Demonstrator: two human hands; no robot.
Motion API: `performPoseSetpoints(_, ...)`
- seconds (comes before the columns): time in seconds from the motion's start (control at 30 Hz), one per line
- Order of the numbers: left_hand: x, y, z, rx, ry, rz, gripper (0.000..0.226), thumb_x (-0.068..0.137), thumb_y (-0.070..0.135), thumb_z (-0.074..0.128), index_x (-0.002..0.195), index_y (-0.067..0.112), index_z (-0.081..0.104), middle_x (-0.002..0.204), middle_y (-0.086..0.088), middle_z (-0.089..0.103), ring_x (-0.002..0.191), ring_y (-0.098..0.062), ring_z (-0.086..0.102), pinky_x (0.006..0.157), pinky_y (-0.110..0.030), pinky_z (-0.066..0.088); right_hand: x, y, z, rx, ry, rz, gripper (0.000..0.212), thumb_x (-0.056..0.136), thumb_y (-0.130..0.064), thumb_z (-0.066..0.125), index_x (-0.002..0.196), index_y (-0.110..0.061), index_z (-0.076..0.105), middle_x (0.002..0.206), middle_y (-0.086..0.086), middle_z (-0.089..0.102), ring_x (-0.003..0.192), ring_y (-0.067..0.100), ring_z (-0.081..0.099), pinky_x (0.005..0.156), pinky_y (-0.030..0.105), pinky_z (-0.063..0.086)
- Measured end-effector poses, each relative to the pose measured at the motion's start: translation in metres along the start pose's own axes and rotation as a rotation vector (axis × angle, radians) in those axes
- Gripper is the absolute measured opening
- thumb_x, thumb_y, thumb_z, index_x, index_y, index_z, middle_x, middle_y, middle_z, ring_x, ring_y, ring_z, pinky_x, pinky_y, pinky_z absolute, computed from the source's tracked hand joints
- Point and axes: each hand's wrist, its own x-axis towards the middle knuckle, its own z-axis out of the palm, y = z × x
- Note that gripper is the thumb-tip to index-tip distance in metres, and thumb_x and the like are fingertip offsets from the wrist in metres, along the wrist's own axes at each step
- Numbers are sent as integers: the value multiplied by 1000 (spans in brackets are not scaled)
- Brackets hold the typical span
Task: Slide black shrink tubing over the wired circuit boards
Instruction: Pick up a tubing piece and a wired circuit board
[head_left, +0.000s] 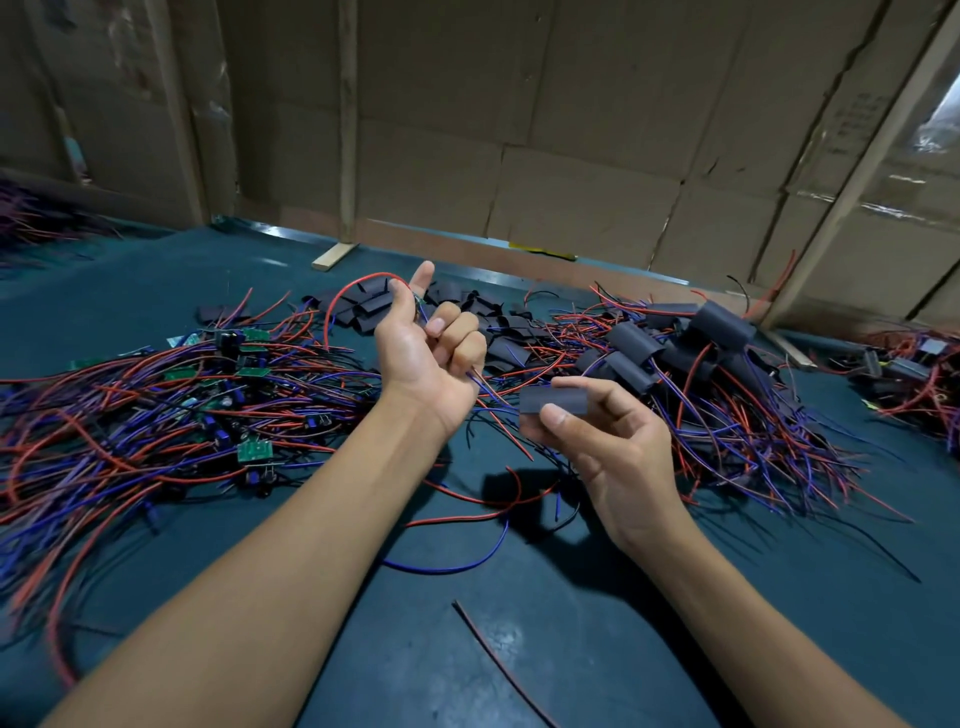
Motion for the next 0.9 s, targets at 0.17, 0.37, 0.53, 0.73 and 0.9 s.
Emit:
performPoseSetpoints(0.17,4,3,-2,-97,82,-11,31,105,49,42,113,23,57,55,6,27,36,-7,18,31,-19,12,4,3,-6,-65,36,-61,62,48,-44,101,98,-16,78,103,28,73,106,50,66,100,73,43)
performPoseSetpoints(0.37,6,4,-3,-145,175,-8,32,105,49,44,112,22,59,49,6,29,34,-8,18,29,-20,13,9,2,-17,-155,22,-122,57,56,-43,99,102,-17,77,103,36,67,97,47,64,98,72,47)
performPoseSetpoints(0.53,3,-1,1,-87,166,-1,32,105,49,43,111,22,58,49,6,28,33,-7,18,29,-18,14,8,1,-21,-200,-47,-110,57,58,-46,97,106,-23,77,103,11,77,96,24,69,91,42,55)
performPoseSetpoints(0.73,0,-2,1,-65,179,-2,35,103,50,46,122,24,59,51,7,28,35,-7,18,30,-19,14,8,0,-23,-211,-55,-115,62,57,-47,97,109,-20,76,99,16,70,94,31,59,92,55,47)
performPoseSetpoints(0.9,3,-2,-2,-60,200,8,40,103,50,47,130,24,59,51,6,28,36,-7,18,33,-19,13,5,-3,-19,-258,-91,-124,59,58,-47,96,107,-22,76,96,19,66,91,29,58,85,44,46)
